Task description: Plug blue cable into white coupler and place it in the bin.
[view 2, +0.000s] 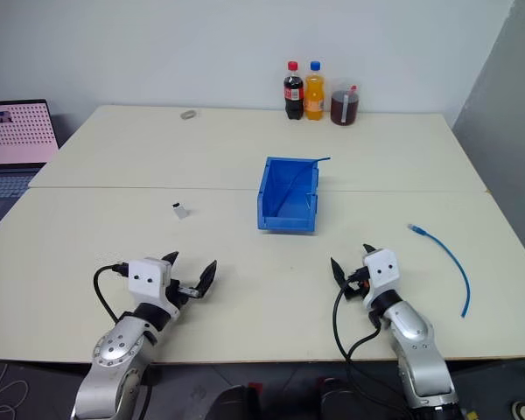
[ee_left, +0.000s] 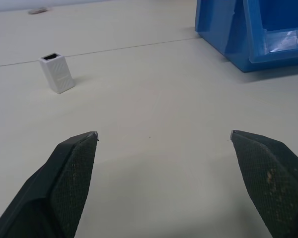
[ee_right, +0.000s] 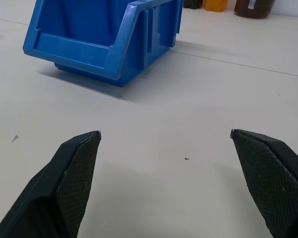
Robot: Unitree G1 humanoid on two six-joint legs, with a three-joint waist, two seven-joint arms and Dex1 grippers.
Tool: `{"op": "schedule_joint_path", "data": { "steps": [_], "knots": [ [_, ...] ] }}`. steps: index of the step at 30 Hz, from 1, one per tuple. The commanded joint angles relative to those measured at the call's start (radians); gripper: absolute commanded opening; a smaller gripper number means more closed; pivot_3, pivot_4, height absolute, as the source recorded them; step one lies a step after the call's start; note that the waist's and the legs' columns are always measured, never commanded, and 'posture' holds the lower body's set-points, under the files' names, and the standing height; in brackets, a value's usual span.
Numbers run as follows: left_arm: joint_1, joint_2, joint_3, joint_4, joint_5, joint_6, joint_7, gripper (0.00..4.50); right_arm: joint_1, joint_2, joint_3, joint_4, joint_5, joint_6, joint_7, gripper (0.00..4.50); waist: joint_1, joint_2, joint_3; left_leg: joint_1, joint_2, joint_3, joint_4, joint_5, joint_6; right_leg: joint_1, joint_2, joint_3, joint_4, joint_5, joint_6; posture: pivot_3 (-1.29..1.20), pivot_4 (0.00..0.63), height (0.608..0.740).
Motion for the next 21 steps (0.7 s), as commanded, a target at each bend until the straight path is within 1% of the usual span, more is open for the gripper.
{"op": "schedule_joint_path", "data": {
  "steps": [1,6,12,15,17,21],
  "knots": [
    [0.0,-0.006,-0.002,-0.042,-0.013,-0.019,-0.013,4.5,-0.008,-0.007,-0.02,-0.034,0.017,-0.004,0.006,4.46,0.0,0.0,0.0,0.0,0.0,0.0,0.0,0.0,0.0,0.0,0.0,0.0,0.0,0.0,0.0,0.0,0.15,0.74],
    [0.014,-0.005,-0.01,-0.051,0.005,-0.001,0.002,4.5,-0.002,-0.01,-0.021,-0.039,0.017,-0.003,0.01,4.46,0.0,0.0,0.0,0.0,0.0,0.0,0.0,0.0,0.0,0.0,0.0,0.0,0.0,0.0,0.0,0.0,0.15,0.74],
    [0.04,-0.002,-0.005,-0.066,0.007,-0.041,-0.007,4.5,0.0,-0.011,-0.017,-0.042,0.012,0.002,0.015,4.46,0.0,0.0,0.0,0.0,0.0,0.0,0.0,0.0,0.0,0.0,0.0,0.0,0.0,0.0,0.0,0.0,0.15,0.74],
    [0.046,-0.001,0.016,-0.059,-0.016,-0.038,-0.017,4.5,0.005,-0.012,-0.014,-0.047,0.01,0.003,0.018,4.46,0.0,0.0,0.0,0.0,0.0,0.0,0.0,0.0,0.0,0.0,0.0,0.0,0.0,0.0,0.0,0.0,0.15,0.74],
    [0.046,0.0,0.043,-0.051,-0.058,-0.021,-0.033,4.5,0.004,-0.012,-0.013,-0.047,0.009,0.005,0.019,4.46,0.0,0.0,0.0,0.0,0.0,0.0,0.0,0.0,0.0,0.0,0.0,0.0,0.0,0.0,0.0,0.0,0.15,0.74],
    [0.064,0.041,0.05,-0.057,-0.118,-0.047,-0.141,4.5,0.002,-0.013,-0.012,-0.046,0.006,0.004,0.019,4.46,0.0,0.0,0.0,0.0,0.0,0.0,0.0,0.0,0.0,0.0,0.0,0.0,0.0,0.0,0.0,0.0,0.15,0.74]
  ]
}}
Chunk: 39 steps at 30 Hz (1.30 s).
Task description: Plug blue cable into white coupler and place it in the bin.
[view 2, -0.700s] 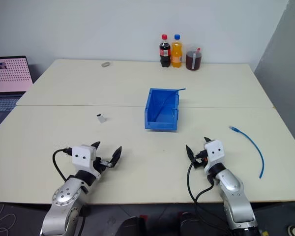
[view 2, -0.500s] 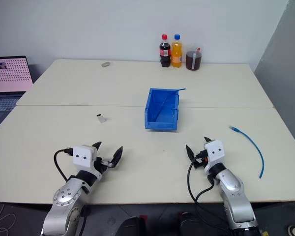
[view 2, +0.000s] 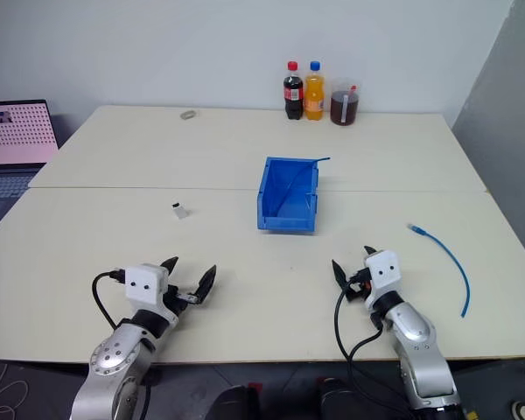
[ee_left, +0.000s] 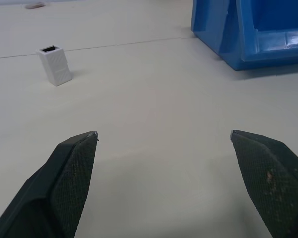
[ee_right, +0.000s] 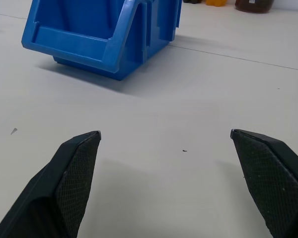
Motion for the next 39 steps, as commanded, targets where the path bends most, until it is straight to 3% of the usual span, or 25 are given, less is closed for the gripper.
{"op": "schedule_joint_path", "data": {
  "steps": [1,10,17,21,26,30,38,39],
  "knots": [
    [0.016,0.037,0.022,-0.044,-0.088,-0.032,-0.116,4.5,-0.007,-0.008,-0.006,-0.044,0.005,-0.009,0.005,4.46,0.0,0.0,0.0,0.0,0.0,0.0,0.0,0.0,0.0,0.0,0.0,0.0,0.0,0.0,0.0,0.0,0.15,0.74],
    [-0.08,0.136,-0.125,-0.092,-0.09,0.032,-0.29,4.5,0.007,-0.014,-0.071,-0.115,0.061,0.038,-0.008,4.46,0.003,0.0,0.0,0.0,0.0,0.0,0.0,0.0,0.0,0.0,0.0,0.0,0.0,0.0,0.0,0.0,0.15,0.74],
    [-0.338,0.148,-0.315,-0.052,-0.122,0.146,-0.463,4.5,0.062,-0.117,-0.239,-0.265,0.164,0.181,0.009,4.46,0.007,0.0,0.0,-0.001,-0.001,-0.001,0.002,0.0,0.0,0.0,0.0,-0.001,0.0,0.0,0.0,0.0,0.15,0.74],
    [-0.491,0.143,-0.426,0.004,-0.115,0.228,-0.57,4.5,0.057,-0.225,-0.365,-0.222,0.201,0.27,0.027,4.46,0.002,0.0,0.0,-0.001,-0.002,-0.002,0.002,0.0,0.0,0.0,0.0,-0.001,0.0,0.0,0.0,0.0,0.15,0.74],
    [-0.617,0.127,-0.505,0.057,-0.091,0.285,-0.627,4.5,-0.031,-0.378,-0.404,-0.016,0.203,0.343,0.102,4.46,-0.006,0.0,0.0,-0.001,-0.002,-0.002,0.002,0.0,0.0,0.001,0.001,0.0,0.0,0.001,0.001,0.0,0.15,0.74],
    [-0.664,0.094,-0.514,0.098,-0.081,0.29,-0.627,4.5,-0.214,-0.508,-0.349,0.321,0.176,0.318,0.25,4.46,-0.009,0.002,0.001,0.0,-0.003,-0.002,0.002,0.0,0.001,0.001,0.002,0.001,0.0,0.001,0.002,0.0,0.15,0.74],
    [-0.648,0.1,-0.519,0.07,-0.085,0.303,-0.651,4.5,-0.515,-0.58,-0.204,0.848,0.073,0.179,0.448,4.46,-0.006,0.002,0.001,0.0,-0.003,-0.001,0.002,0.0,0.001,0.002,0.002,0.003,-0.001,0.001,0.002,0.0,0.15,0.74],
    [-0.646,0.101,-0.519,0.067,-0.084,0.304,-0.651,4.5,-0.537,-0.584,-0.192,0.891,0.062,0.163,0.466,4.09,-0.005,0.003,0.002,0.0,-0.003,-0.001,0.003,0.0,0.001,0.002,0.002,0.003,-0.001,0.001,0.002,0.0,0.15,0.74]
  ]
}}
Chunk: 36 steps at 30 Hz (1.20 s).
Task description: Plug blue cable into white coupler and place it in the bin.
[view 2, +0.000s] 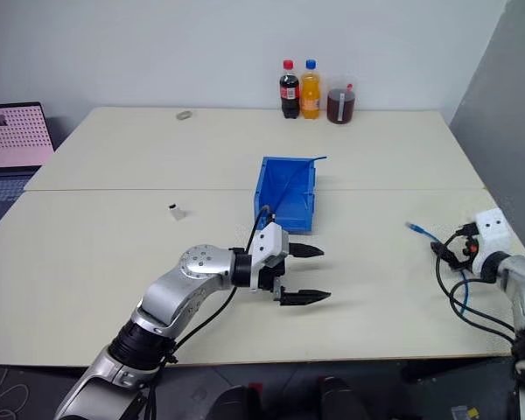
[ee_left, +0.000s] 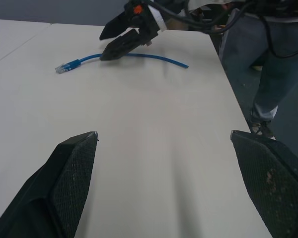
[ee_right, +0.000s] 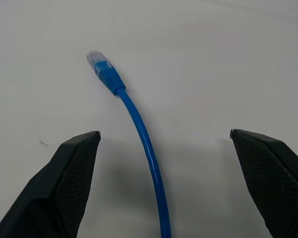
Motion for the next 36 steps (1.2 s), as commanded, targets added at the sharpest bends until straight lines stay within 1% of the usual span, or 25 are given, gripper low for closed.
{"op": "schedule_joint_path", "data": {
  "steps": [1,2,5,9,10,12,15,17,18,20,24,28,30,32,34,36],
  "knots": [
    [0.01,0.003,0.0,-0.046,-0.006,0.006,-0.011,4.5,-0.095,-0.039,0.033,0.169,-0.044,-0.074,0.088,3.98,0.003,0.0,0.0,0.0,0.0,0.001,0.0,0.0,0.0,0.0,0.0,0.0,0.0,0.0,0.0,0.0,0.15,0.74],
    [0.014,0.005,0.0,-0.051,-0.007,0.009,-0.012,4.5,-0.118,-0.04,0.038,0.21,-0.051,-0.089,0.099,3.69,0.002,0.0,0.0,0.0,0.0,0.001,0.0,0.0,0.0,0.0,-0.001,0.0,0.0,0.0,0.0,0.0,0.15,0.74],
    [0.024,0.009,0.004,-0.062,-0.012,0.014,-0.019,4.5,-0.163,-0.045,0.05,0.294,-0.062,-0.112,0.14,3.0,0.004,0.0,0.0,0.0,0.0,0.001,0.001,0.0,0.0,0.001,-0.001,0.0,0.0,0.0,0.0,0.0,0.15,0.74],
    [0.027,0.01,0.01,-0.062,-0.019,0.016,-0.026,4.5,-0.19,-0.051,0.065,0.357,-0.083,-0.137,0.181,1.98,0.004,0.0,0.0,0.001,-0.001,0.001,0.001,0.0,0.0,0.002,-0.002,0.0,-0.001,0.0,0.001,0.0,0.15,0.74],
    [0.029,0.008,0.014,-0.065,-0.026,0.02,-0.027,4.5,-0.191,-0.052,0.069,0.36,-0.089,-0.149,0.194,1.82,0.004,0.0,0.0,0.001,-0.001,0.001,0.001,0.0,0.0,0.002,-0.002,0.0,-0.001,0.0,0.001,0.0,0.15,0.74],
    [0.033,0.009,0.018,-0.069,-0.036,0.025,-0.032,4.5,-0.19,-0.053,0.074,0.361,-0.094,-0.165,0.214,1.33,0.004,0.0,0.0,0.001,-0.001,0.001,0.001,0.0,0.0,0.004,-0.002,0.0,-0.001,0.0,0.001,0.0,0.15,0.74],
    [0.05,0.022,0.018,-0.085,-0.048,0.028,-0.046,4.5,-0.184,-0.053,0.085,0.332,-0.097,-0.191,0.246,0.61,0.003,0.0,0.0,0.008,0.0,0.0,0.0,0.0,0.0,0.011,-0.002,0.0,-0.004,0.0,0.001,0.0,0.15,0.74],
    [0.058,0.026,0.024,-0.089,-0.052,0.033,-0.044,4.5,-0.181,-0.051,0.094,0.306,-0.099,-0.203,0.269,0.15,0.003,0.001,0.0,0.01,0.0,-0.001,0.0,0.0,0.0,0.014,-0.002,-0.002,-0.007,0.0,0.001,0.0,0.15,0.74],
    [0.063,0.03,0.03,-0.089,-0.052,0.035,-0.042,4.5,-0.176,-0.052,0.099,0.278,-0.1,-0.21,0.285,0.03,0.002,0.001,0.0,0.01,0.0,-0.001,0.0,0.0,0.0,0.014,-0.002,-0.001,-0.007,0.0,0.001,0.0,0.15,0.74],
    [0.074,0.038,0.049,-0.089,-0.053,0.04,-0.03,4.5,-0.157,-0.059,0.112,0.203,-0.101,-0.217,0.324,0.03,0.002,0.001,0.0,0.01,0.0,-0.001,0.0,0.0,0.0,0.014,-0.002,-0.001,-0.007,0.0,0.001,0.0,0.15,0.74],
    [0.141,0.106,0.114,-0.127,-0.089,0.072,-0.047,4.5,-0.065,-0.09,0.127,-0.076,-0.073,-0.186,0.405,0.03,0.0,0.003,0.001,0.009,0.0,-0.002,0.0,0.0,0.0,0.014,-0.002,-0.002,-0.007,0.0,0.001,0.0,0.15,0.74],
    [0.273,0.242,0.18,-0.189,-0.152,0.1,-0.122,4.5,0.045,-0.116,0.137,-0.384,-0.044,-0.134,0.444,0.03,-0.002,0.004,0.002,0.009,0.001,-0.003,-0.001,0.0,0.0,0.013,-0.001,-0.003,-0.008,0.0,0.001,0.0,0.15,0.74],
    [0.365,0.317,0.242,-0.178,-0.142,0.067,-0.141,4.5,0.086,-0.096,0.182,-0.576,-0.041,-0.112,0.434,0.03,-0.003,0.004,0.002,0.008,0.001,-0.004,-0.001,0.0,0.0,0.013,-0.002,-0.004,-0.008,-0.001,0.0,0.0,0.15,0.74],
    [0.404,0.339,0.315,-0.118,-0.123,0.026,-0.104,4.5,0.075,-0.034,0.267,-0.702,-0.069,-0.105,0.407,0.03,-0.012,0.004,0.002,0.009,0.002,-0.005,-0.001,0.0,0.0,0.013,-0.001,-0.005,-0.008,-0.001,-0.001,0.0,0.15,0.74],
    [0.395,0.34,0.363,-0.058,-0.116,-0.003,-0.076,4.5,0.03,0.048,0.35,-0.727,-0.104,-0.093,0.373,0.03,-0.015,0.003,0.004,0.009,0.003,-0.008,-0.001,0.0,0.0,0.013,-0.001,-0.007,-0.007,-0.002,-0.002,0.0,0.15,0.74],
    [0.381,0.341,0.387,-0.016,-0.106,-0.03,-0.068,4.5,-0.021,0.128,0.423,-0.698,-0.14,-0.093,0.346,0.03,-0.016,0.001,0.005,0.009,0.003,-0.01,-0.001,0.0,0.0,0.013,-0.001,-0.01,-0.006,-0.003,-0.004,0.0,0.15,0.74]
  ]
}}
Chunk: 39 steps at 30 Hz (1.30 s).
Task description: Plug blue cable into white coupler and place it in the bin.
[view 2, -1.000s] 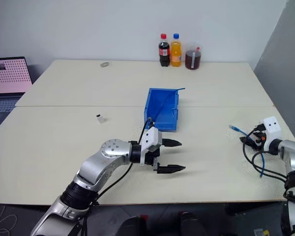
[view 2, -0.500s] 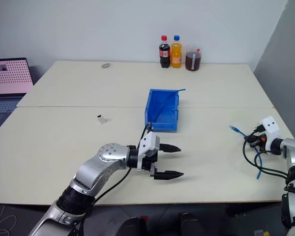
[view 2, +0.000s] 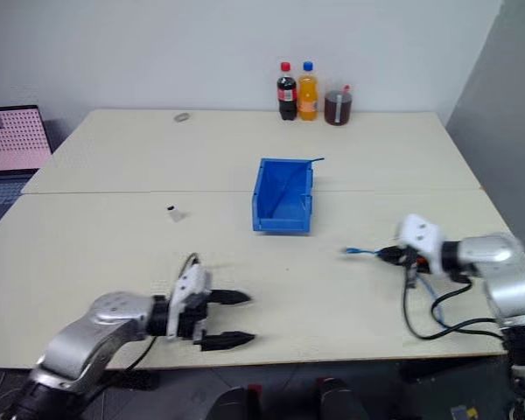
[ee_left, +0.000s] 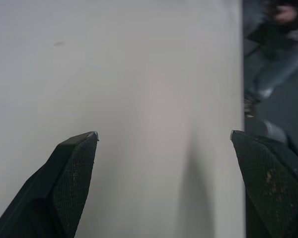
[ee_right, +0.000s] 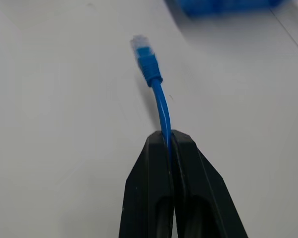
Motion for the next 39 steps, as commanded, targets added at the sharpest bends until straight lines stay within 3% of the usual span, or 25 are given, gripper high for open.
{"op": "schedule_joint_path", "data": {
  "steps": [1,6,11,16,21,24,28,39],
  "knots": [
    [-0.037,0.003,0.079,0.07,0.014,-0.074,0.026,4.5,-0.104,0.129,0.139,-0.002,-0.072,0.001,-0.057,0.03,0.0,-0.002,0.001,0.0,-0.001,-0.001,0.0,0.0,0.0,0.0,0.0,0.0,0.001,-0.001,-0.002,0.0,0.15,0.74],
    [-0.042,0.015,0.09,0.096,0.024,-0.105,0.009,4.5,-0.235,0.265,0.274,0.166,-0.177,-0.078,-0.096,0.03,0.013,-0.004,0.002,-0.002,-0.002,0.002,0.002,0.0,0.0,-0.001,-0.002,0.0,0.001,0.0,0.0,0.0,0.15,0.74],
    [-0.023,0.021,0.093,0.105,0.03,-0.122,-0.001,4.5,-0.298,0.332,0.326,0.308,-0.235,-0.145,-0.113,0.03,0.022,-0.005,0.003,-0.003,0.0,0.002,0.0,0.0,0.0,-0.003,-0.001,-0.001,0.001,0.0,-0.004,0.0,0.15,0.74],
    [-0.052,0.014,0.08,0.173,0.059,-0.16,-0.004,4.5,-0.289,0.345,0.325,0.345,-0.25,-0.192,-0.12,1.27,0.024,-0.005,0.003,-0.007,0.0,0.0,0.0,-0.001,-0.001,-0.008,-0.001,-0.004,0.007,-0.001,-0.01,0.0,0.15,0.74],
    [-0.124,-0.015,0.051,0.276,0.121,-0.253,0.004,4.5,-0.232,0.324,0.275,0.213,-0.181,-0.058,-0.083,2.39,0.026,-0.005,0.003,-0.009,0.0,-0.003,0.0,0.0,-0.001,-0.009,-0.001,-0.008,0.008,-0.001,-0.01,0.0,0.15,0.74],
    [-0.186,-0.046,0.021,0.338,0.155,-0.29,0.004,4.5,-0.172,0.315,0.193,0.02,-0.025,0.198,-0.049,3.01,0.036,-0.005,0.003,-0.011,0.0,-0.006,0.001,0.0,-0.001,-0.009,-0.001,-0.011,0.008,-0.001,-0.01,0.0,0.15,0.74],
    [-0.261,-0.08,-0.032,0.407,0.201,-0.332,-0.02,4.5,-0.085,0.279,0.103,-0.19,0.069,0.403,-0.101,3.01,0.047,-0.005,0.003,-0.013,0.0,-0.007,0.002,0.0,-0.001,-0.01,0.0,-0.013,0.008,-0.001,-0.01,0.0,0.15,0.74],
    [-0.4,-0.173,-0.147,0.611,0.321,-0.46,-0.046,4.5,0.084,0.241,0.059,-0.471,0.137,0.577,-0.273,3.01,0.047,-0.005,0.003,-0.015,-0.001,-0.009,0.002,0.0,-0.001,-0.011,0.0,-0.014,0.008,-0.003,-0.006,0.0,0.15,0.74]
  ]
}}
